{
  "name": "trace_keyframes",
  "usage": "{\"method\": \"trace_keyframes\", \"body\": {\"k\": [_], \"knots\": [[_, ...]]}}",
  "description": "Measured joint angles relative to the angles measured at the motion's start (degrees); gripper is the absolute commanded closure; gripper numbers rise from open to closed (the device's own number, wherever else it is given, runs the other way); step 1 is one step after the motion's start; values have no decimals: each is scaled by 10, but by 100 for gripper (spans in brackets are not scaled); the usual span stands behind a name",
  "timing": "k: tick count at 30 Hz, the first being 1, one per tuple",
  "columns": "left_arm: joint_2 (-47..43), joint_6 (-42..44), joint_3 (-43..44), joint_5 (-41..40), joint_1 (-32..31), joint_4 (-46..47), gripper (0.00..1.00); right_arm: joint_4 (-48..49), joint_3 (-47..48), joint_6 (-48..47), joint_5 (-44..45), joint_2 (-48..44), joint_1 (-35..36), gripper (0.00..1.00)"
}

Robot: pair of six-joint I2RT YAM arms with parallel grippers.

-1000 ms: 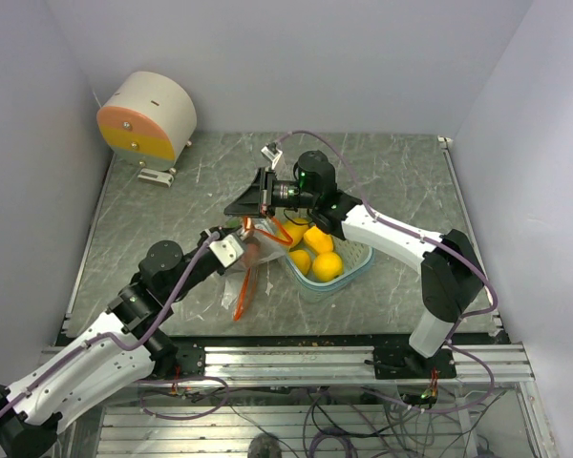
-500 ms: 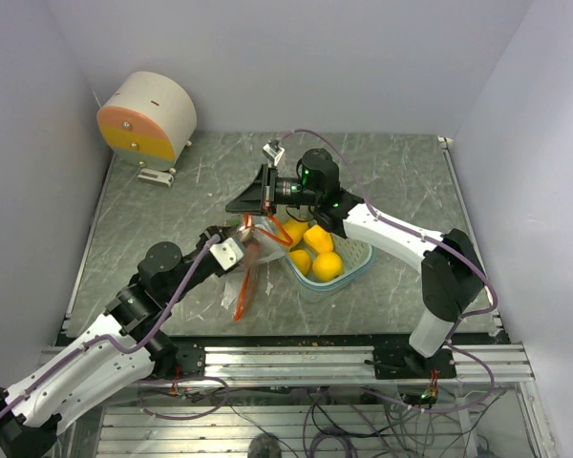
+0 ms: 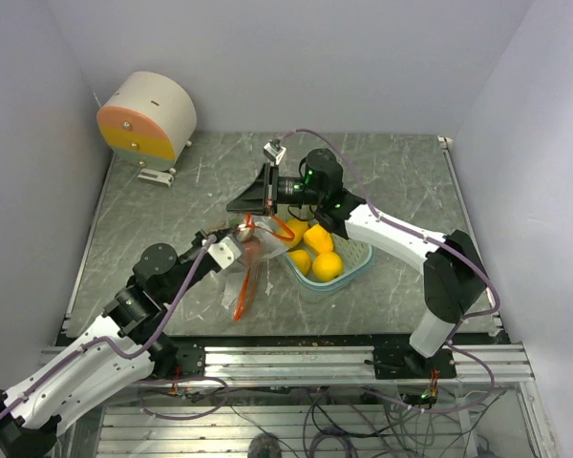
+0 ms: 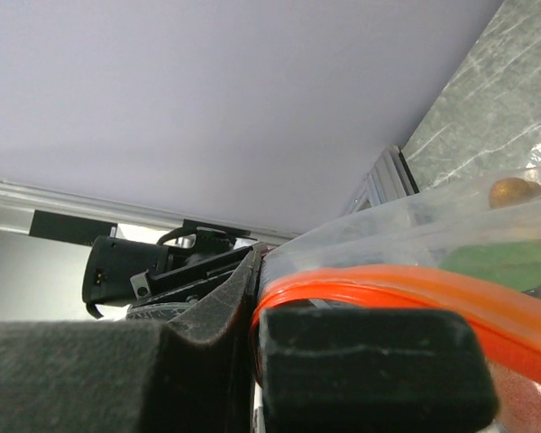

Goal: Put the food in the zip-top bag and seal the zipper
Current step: Zip the zipper food storage bag.

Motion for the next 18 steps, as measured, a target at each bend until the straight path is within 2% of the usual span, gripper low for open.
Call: {"method": "trace_keyframes", "body": {"k": [1,2,13,15,18], "knots": [[1,0,0,-2,0,1,92,2,-3,1,-1,-2,0,100],[2,0,0,-3,0,2,93,2,-6,2,-1,-3,-1,100],[-25,-45,0,-2,0,-5,93,14,-58,9,34,-7,-7,100],[-34,-54,0,-2,0,-10,93,14,-75,10,38,-7,-7,94],[-47,-65,0,-3,0,-23,93,12,-92,4,44,-7,-6,73]]}}
